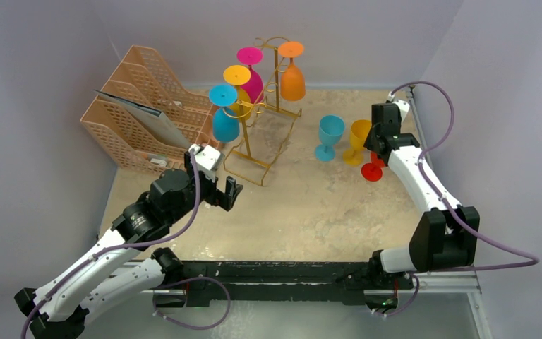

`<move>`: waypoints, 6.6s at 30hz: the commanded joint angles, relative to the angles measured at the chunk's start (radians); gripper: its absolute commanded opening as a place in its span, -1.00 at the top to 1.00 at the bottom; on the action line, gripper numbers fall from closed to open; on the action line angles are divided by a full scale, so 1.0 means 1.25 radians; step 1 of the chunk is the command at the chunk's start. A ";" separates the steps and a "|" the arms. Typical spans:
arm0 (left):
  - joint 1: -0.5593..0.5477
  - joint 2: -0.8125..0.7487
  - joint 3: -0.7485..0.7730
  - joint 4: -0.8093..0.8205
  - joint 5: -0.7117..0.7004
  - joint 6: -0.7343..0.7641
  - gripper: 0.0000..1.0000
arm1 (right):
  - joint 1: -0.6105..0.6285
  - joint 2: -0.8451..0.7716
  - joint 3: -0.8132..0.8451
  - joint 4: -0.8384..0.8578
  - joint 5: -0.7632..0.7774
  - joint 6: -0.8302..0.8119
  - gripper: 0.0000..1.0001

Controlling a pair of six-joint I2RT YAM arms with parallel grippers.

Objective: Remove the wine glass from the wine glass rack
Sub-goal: Place the wine glass at the center of the board, then pick up the wine glass from the wine rack.

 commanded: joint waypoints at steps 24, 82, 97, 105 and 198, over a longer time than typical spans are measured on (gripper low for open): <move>0.002 0.010 0.034 0.043 -0.001 0.007 -1.00 | -0.004 -0.195 0.142 -0.045 -0.395 0.182 -0.98; 0.002 0.119 0.012 0.255 0.085 0.144 -1.00 | 0.059 0.590 1.005 0.016 -0.702 0.571 0.09; 0.002 0.146 0.028 0.259 0.088 0.151 -1.00 | 0.065 0.632 1.064 0.013 -0.721 0.578 0.37; 0.002 0.153 0.034 0.256 0.089 0.149 -1.00 | 0.065 0.622 1.064 0.008 -0.724 0.574 0.62; 0.002 0.152 0.040 0.244 0.109 0.123 -1.00 | 0.049 0.470 0.904 0.057 -0.635 0.620 1.00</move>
